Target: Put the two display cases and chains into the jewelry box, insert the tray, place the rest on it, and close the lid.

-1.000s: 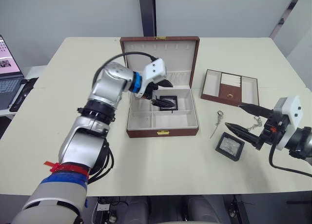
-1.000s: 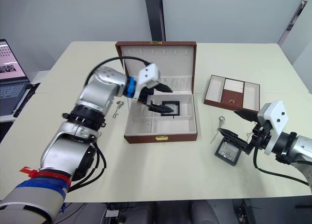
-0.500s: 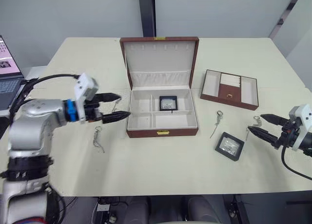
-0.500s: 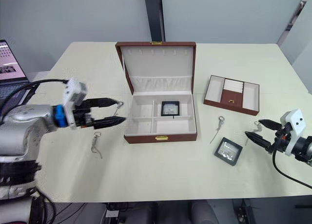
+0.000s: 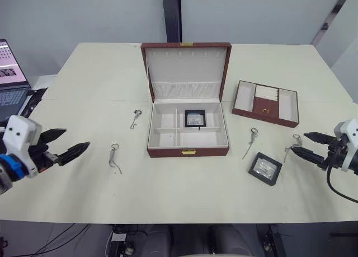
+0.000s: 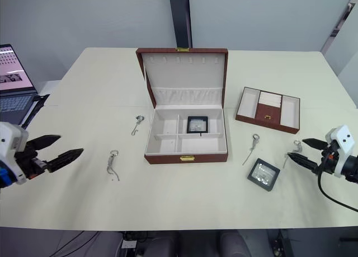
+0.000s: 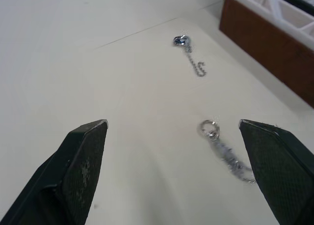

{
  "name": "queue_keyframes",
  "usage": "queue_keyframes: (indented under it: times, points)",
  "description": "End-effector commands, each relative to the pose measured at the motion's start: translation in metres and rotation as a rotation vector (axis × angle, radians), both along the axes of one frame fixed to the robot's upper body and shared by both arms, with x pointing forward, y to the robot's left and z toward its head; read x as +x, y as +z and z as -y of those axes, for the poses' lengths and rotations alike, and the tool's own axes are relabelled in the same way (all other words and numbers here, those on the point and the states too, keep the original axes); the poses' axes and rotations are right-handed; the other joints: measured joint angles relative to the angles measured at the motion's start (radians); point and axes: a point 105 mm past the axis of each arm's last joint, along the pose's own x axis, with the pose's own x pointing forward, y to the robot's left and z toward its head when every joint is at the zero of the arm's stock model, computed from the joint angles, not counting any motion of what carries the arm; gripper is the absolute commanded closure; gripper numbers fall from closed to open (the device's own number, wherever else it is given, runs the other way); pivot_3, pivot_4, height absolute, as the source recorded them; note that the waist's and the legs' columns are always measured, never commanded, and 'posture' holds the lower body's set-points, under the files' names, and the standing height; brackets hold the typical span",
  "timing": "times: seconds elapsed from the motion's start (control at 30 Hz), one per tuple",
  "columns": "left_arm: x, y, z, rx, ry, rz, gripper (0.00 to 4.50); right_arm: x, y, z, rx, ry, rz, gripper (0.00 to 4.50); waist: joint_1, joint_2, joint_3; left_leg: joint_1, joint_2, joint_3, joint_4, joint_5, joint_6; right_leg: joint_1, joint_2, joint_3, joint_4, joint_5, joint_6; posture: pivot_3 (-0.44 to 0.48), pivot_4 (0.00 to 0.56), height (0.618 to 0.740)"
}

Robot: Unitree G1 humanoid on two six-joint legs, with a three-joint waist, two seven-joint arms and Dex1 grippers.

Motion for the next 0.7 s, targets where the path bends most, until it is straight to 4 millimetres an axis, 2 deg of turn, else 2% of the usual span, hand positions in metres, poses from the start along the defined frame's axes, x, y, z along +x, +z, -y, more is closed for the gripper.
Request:
queue_keyframes:
  times: [0.03,0.23,0.7]
  points:
    - [-0.008,0.004,-0.013,0.031,0.059,0.026,0.05,-0.004,0.011,0.01,-0.025,-0.019,0.033,0.0,0.0,0.0,0.0,0.0,0.0,0.0,0.0,0.0,0.0,0.0,0.0,0.0,0.0,0.0,0.0,0.0,0.15,0.74]
    - [-0.013,-0.007,-0.019,0.063,0.082,-0.027,0.05,-0.009,0.004,0.014,-0.043,-0.031,0.007,0.0,0.0,0.0,0.0,0.0,0.0,0.0,0.0,0.0,0.0,0.0,0.0,0.0,0.0,0.0,0.0,0.0,0.15,0.74]
    - [-0.013,-0.007,-0.019,0.086,0.07,-0.056,0.05,-0.017,-0.005,0.014,-0.052,-0.016,-0.049,0.0,-0.001,0.0,0.0,0.0,0.0,0.0,-0.001,0.0,0.0,0.0,0.0,0.0,0.0,0.0,0.0,0.0,0.15,0.74]
